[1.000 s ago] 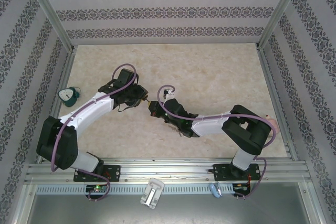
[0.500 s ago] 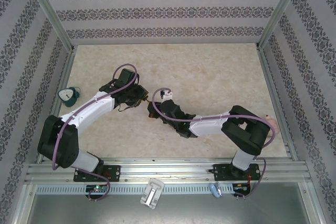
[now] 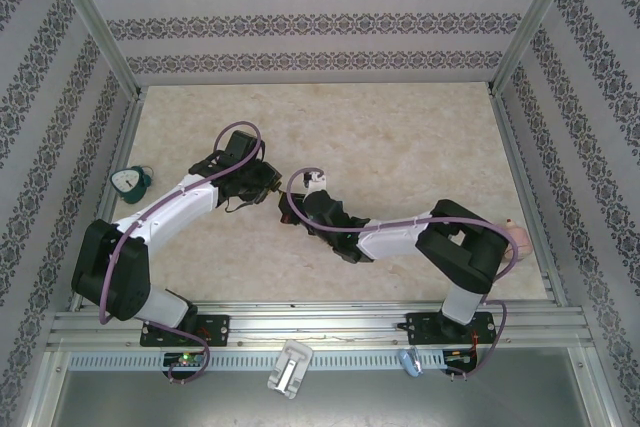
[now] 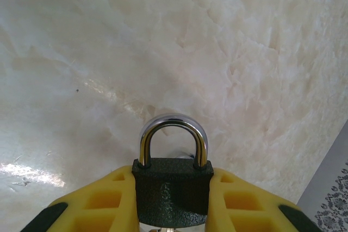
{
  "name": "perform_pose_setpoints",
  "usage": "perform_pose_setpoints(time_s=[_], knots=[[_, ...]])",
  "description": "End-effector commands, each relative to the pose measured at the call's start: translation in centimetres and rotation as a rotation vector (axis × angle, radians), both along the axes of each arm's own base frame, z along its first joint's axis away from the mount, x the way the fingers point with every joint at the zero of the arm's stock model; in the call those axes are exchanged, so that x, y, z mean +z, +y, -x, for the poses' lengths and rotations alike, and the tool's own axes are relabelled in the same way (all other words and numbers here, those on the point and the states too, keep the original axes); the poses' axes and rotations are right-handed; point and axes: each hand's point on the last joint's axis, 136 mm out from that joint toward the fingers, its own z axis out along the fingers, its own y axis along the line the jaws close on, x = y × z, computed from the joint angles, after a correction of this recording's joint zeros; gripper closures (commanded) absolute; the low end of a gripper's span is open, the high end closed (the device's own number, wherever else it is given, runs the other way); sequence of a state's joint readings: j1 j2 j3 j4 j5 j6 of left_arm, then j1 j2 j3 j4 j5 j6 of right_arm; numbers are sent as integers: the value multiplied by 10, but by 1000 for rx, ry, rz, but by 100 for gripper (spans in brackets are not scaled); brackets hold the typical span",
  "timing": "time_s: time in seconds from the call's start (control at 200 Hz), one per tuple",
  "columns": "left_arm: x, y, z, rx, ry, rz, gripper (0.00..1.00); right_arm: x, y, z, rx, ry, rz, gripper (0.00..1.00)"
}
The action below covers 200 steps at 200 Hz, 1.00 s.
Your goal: Unlock with the key
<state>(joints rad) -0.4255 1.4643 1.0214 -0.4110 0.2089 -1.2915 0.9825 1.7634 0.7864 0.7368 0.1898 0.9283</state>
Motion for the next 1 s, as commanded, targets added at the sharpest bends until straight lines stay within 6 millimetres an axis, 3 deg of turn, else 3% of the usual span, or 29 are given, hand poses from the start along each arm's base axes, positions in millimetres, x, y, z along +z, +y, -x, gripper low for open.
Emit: perform_pose_setpoints(time_s=[0.0, 0.26, 0.57, 0.725, 0.994], knots=[[6, -14, 5, -32, 13, 42, 86, 62, 24, 4, 92, -103, -225, 100], [6, -14, 8, -47, 13, 36, 86, 48, 22, -1, 105, -51, -184, 98], [8, 2, 7, -47, 2, -21, 86, 19, -23, 15, 67, 0, -102, 80], [4, 1, 9, -69, 11, -20, 86, 20, -38, 23, 78, 9, -98, 74], [4, -1, 15, -90, 12, -7, 85, 31, -30, 29, 209, 30, -156, 77]])
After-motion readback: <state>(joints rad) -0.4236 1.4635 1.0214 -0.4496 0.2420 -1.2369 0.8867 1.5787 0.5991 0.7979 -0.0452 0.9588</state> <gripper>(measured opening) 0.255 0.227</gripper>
